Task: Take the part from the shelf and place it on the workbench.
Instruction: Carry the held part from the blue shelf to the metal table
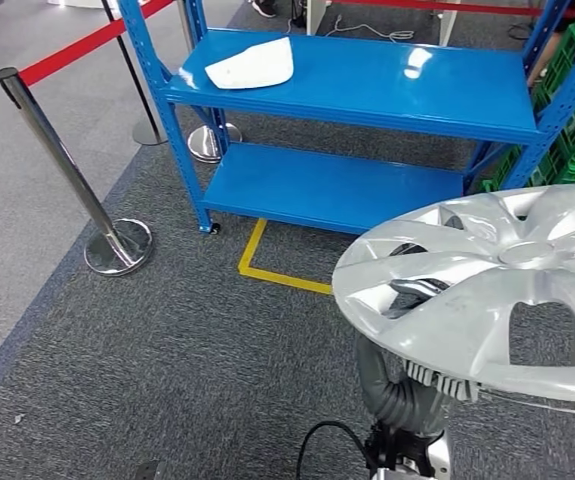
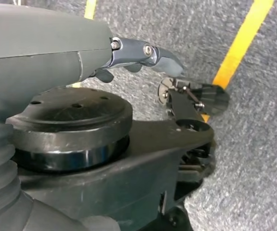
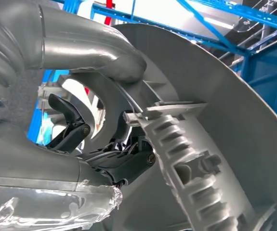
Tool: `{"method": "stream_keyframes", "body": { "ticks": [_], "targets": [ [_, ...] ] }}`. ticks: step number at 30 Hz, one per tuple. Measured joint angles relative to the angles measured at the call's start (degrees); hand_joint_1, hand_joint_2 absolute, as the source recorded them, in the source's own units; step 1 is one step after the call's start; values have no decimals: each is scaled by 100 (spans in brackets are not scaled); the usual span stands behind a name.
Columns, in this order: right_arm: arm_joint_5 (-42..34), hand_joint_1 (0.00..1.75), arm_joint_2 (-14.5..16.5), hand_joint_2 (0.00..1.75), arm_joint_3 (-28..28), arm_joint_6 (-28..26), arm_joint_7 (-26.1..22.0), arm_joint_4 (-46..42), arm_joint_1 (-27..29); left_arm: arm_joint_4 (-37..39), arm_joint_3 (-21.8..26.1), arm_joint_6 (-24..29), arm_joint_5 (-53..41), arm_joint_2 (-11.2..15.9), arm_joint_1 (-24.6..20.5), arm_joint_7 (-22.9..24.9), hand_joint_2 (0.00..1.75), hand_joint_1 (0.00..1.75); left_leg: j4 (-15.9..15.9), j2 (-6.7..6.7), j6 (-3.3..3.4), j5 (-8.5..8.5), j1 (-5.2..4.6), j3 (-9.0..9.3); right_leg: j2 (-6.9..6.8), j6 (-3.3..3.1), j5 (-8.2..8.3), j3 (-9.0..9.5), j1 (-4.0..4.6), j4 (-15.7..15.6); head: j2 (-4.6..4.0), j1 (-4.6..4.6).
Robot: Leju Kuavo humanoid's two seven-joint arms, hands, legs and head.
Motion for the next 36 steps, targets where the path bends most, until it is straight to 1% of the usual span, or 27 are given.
{"method": "stream_keyframes", "body": {
  "ticks": [2, 3, 4, 5, 6, 7, 8, 9, 10, 12, 14, 16, 17, 18, 19, 20, 21, 23, 24, 25, 27, 29, 31, 33, 34, 35, 36],
  "targets": [
    [9, 175, 25, 175, -55, 0, -2, 1, 18, 0, -2, 72, -30, 1, 5, 88, 175, 0, 749, 18, -42, -342, 8, -356, -93, -25, 3, -21, 9, 0, 0, -20],
    [13, 175, 32, 175, -74, 0, 0, 1, 25, 0, -2, 99, -38, 2, 13, 132, 175, 0, 982, 22, -49, -402, 9, -464, -142, -29, 4, -28, 13, 0, 0, -20],
    [14, 175, 39, 175, -87, 0, 4, 1, 30, 0, -2, 120, -44, 2, 22, 167, 175, 0, 1024, 28, -48, -359, 8, -477, -193, -31, 5, -31, 16, 1, 0, -21],
    [14, 175, 43, 175, -96, 0, 8, 1, 33, 0, -1, 133, -50, 3, 29, 195, 175, 0, 840, 49, -37, -216, 7, -373, -247, -31, 6, -30, 18, 1, 0, -21],
    [14, 175, 47, 175, -99, 0, 12, 1, 35, 0, -1, 142, -55, 4, 31, 216, 175, 0, 496, 116, -20, -24, 2, -180, -300, -27, 5, -24, 19, 1, 0, -22],
    [14, 175, 50, 175, -102, 0, 14, 0, 37, 0, -2, 152, -61, 4, 25, 233, 175, 0, 106, 251, -1, 135, -11, 35, -349, -13, 1, -18, 32, 5, 0, -26],
    [14, 175, 51, 175, -108, 0, 14, -3, 40, 0, -3, 167, -68, 4, 12, 249, 175, 0, -229, 367, 30, 234, -28, 212, -397, 7, -5, -19, 48, 14, 0, -30],
    [17, 175, 53, 175, -114, 0, 13, -7, 43, 0, -5, 185, -73, 3, -1, 261, 175, 0, -437, 455, 64, 273, -44, 310, -446, 35, -9, -21, 66, 19, 0, -28],
    [22, 175, 56, 175, -123, 0, 13, -11, 47, 0, -7, 204, -69, 2, -8, 268, 175, 0, -524, 482, 97, 268, -60, 333, -499, 64, -10, -23, 81, 21, 0, -30],
    [31, 175, 62, 175, -139, 0, 13, -20, 51, 0, -5, 232, -37, 1, 3, 273, 175, 0, -558, 353, 177, 294, -60, 309, -591, 127, -19, -16, 74, 16, 0, -23],
    [38, 175, 66, 175, -151, 0, 11, -30, 54, 0, -1, 249, -4, -3, 22, 278, 175, 0, -586, 223, 247, 334, -35, 305, -433, 187, -178, -84, 53, 208, 0, -8],
    [45, 175, 67, 175, -167, 0, 9, -37, 61, 0, 1, 271, -1, -10, 22, 298, 175, 0, -595, 101, 289, 360, -16, 296, -158, 219, -535, -356, 42, 843, 0, 22],
    [46, 175, 68, 175, -177, 0, 9, -38, 69, 0, 1, 283, -4, -14, 20, 320, 175, 0, -594, 33, 301, 367, -15, 289, -89, 227, -698, -532, 41, 1227, 0, 31],
    [46, 175, 70, 175, -186, 0, 9, -39, 77, 0, 1, 292, -9, -16, 22, 343, 175, 0, -593, -39, 305, 372, -15, 285, -53, 233, -778, -663, 41, 1505, 0, 37],
    [46, 175, 73, 175, -193, 0, 10, -39, 85, 0, 1, 296, -13, -19, 27, 361, 175, 0, -591, -115, 305, 376, -13, 283, -37, 238, -751, -708, 38, 1588, 0, 37],
    [45, 175, 74, 175, -197, 0, 11, -39, 91, 0, 1, 297, -14, -22, 31, 372, 175, 0, -588, -196, 298, 381, -9, 285, -20, 240, -623, -648, 30, 1454, 0, 37],
    [45, 175, 75, 175, -199, 0, 11, -39, 94, 0, 1, 297, -14, -26, 33, 374, 175, 0, -581, -279, 285, 384, -2, 285, 32, 245, -427, -489, 13, 1126, 0, 38],
    [45, 175, 76, 175, -201, 0, 13, -42, 96, 0, 1, 297, -14, -31, 28, 369, 175, 0, -545, -436, 233, 384, 7, 262, 294, 250, -145, -126, -44, 392, 0, 37],
    [42, 175, 78, 175, -202, 0, 16, -43, 100, 0, 1, 298, -13, -31, 24, 362, 175, 0, -526, -505, 195, 390, 10, 234, 407, 244, -93, -16, -63, 166, 0, 37],
    [37, 175, 80, 175, -202, 0, 19, -44, 102, 0, 2, 298, -9, -31, 24, 350, 175, 0, -518, -565, 154, 403, 16, 202, 470, 224, -95, 24, -66, 77, 0, 35],
    [28, 175, 86, 175, -202, 0, 28, -45, 105, 0, 6, 299, 2, -32, 33, 322, 175, 0, -527, -641, 79, 440, 36, 149, 381, 152, -81, 17, -50, 62, 0, 36],
    [26, 175, 93, 175, -201, 0, 32, -45, 104, 0, 12, 296, 13, -35, 37, 301, 175, 0, -392, -406, 20, 347, 22, 63, 241, 72, -56, 20, -47, 39, 0, 8],
    [26, 175, 97, 175, -201, 0, 33, -45, 104, 0, 14, 290, 19, -37, 23, 284, 175, 0, 178, -72, -22, 17, 2, -216, 80, 20, -48, 19, -36, 24, 0, -27],
    [25, 175, 97, 175, -201, 0, 38, -45, 104, 0, 14, 285, 26, -36, 17, 265, 175, 0, 887, 11, -43, -281, 7, -560, -90, -1, -54, 11, -23, 25, 0, -31],
    [24, 175, 97, 175, -201, 0, 42, -45, 104, 0, 15, 284, 29, -36, 20, 258, 175, 0, 1043, 17, -44, -295, 8, -632, -172, -3, -58, 11, -20, 25, 0, -32],
    [23, 175, 97, 175, -201, 0, 44, -45, 103, 0, 16, 284, 33, -34, 25, 255, 175, 0, 991, 25, -38, -204, 9, -599, -250, -2, -63, 14, -17, 25, 0, -32],
    [23, 175, 97, 175, -200, 0, 46, -45, 103, 0, 17, 284, 37, -33, 28, 253, 175, 0, 737, 58, -26, -37, 7, -459, -325, 4, -69, 22, -15, 25, 0, -32]
  ]
}}
